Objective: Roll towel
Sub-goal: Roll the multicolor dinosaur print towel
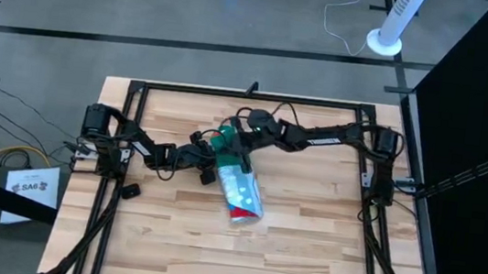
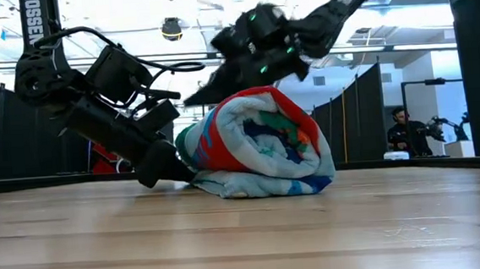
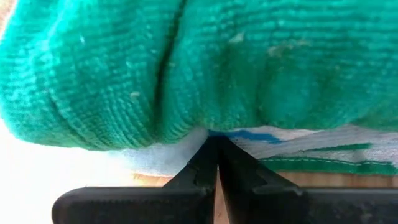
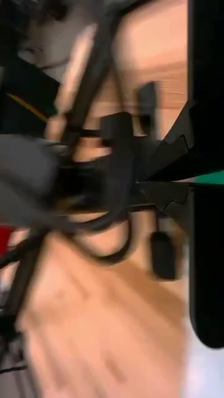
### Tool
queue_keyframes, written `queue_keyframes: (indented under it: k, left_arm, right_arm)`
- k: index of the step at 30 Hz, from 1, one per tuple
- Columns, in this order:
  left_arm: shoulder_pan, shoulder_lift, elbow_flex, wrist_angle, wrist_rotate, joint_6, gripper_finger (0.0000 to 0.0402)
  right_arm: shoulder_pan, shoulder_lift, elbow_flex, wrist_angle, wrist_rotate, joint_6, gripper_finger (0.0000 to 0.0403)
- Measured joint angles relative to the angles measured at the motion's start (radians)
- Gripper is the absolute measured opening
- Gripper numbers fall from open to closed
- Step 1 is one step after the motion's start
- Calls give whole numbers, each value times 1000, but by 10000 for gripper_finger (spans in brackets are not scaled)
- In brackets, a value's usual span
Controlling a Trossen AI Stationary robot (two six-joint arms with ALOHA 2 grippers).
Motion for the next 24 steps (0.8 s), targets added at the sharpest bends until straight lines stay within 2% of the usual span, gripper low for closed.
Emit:
queue_keyframes:
  k: [4, 8, 17, 20, 24]
  left_arm:
    - [-3, -1, 0, -2, 3, 3, 0]
    - [-17, -1, -1, -1, -4, 6, 0]
    - [-22, -17, -1, -23, -9, 25, 0]
    - [-23, -79, -3, -110, -1, 35, 0]
    - [-22, -229, -3, -258, -20, 55, 0]
  right_arm:
    - [-26, 98, 57, -54, -17, -24, 0]
    - [-53, 173, 76, -20, -36, -23, 0]
    - [-71, 242, 80, 4, -41, -5, 0]
    - [-68, 244, 80, -8, -32, -13, 0]
    - [-56, 245, 79, -20, -15, -39, 0]
